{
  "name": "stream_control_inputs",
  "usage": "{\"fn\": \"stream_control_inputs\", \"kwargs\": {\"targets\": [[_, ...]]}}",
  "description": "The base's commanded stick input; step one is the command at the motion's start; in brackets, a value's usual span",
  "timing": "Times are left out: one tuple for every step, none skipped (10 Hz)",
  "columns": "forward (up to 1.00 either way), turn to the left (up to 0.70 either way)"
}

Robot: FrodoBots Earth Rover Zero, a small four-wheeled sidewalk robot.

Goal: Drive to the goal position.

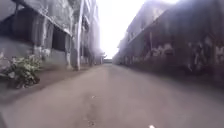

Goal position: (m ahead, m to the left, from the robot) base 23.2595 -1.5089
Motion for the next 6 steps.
{"fn": "stream_control_inputs", "kwargs": {"targets": [[0.7,0.03],[0.7,0.02],[0.7,0.02],[0.7,0.03],[0.7,0.03],[0.7,0.03]]}}
